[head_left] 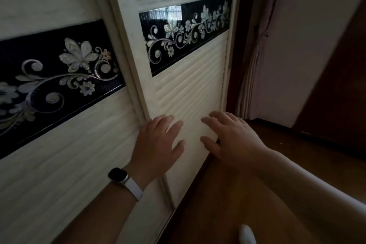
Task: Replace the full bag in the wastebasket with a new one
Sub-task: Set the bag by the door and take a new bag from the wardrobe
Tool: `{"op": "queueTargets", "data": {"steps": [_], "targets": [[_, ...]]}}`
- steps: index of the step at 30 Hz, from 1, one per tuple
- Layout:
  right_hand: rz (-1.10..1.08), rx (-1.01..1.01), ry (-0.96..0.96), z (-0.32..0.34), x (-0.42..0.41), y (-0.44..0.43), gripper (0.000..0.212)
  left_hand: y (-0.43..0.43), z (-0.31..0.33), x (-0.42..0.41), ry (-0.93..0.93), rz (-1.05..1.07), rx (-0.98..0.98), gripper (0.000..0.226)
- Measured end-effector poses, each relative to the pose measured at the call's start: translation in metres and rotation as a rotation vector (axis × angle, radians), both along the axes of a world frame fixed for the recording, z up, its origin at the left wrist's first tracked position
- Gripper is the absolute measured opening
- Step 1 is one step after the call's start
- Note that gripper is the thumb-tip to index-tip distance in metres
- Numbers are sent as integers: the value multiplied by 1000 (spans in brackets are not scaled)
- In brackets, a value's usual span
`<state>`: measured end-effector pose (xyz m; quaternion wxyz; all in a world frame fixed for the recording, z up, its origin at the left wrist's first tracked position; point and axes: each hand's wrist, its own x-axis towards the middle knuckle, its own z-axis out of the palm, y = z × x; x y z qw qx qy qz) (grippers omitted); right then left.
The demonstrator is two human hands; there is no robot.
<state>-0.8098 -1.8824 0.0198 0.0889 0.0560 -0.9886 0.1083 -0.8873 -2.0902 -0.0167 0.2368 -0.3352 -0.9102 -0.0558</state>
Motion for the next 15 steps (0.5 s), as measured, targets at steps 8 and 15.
{"op": "queueTargets", "data": {"steps": [8,15], "targets": [[269,6,117,9,-124,25,61,12,21,-61,104,250,14,46],[502,-17,313,45,-224,49,60,28,76,-96,323,461,5,44]]}}
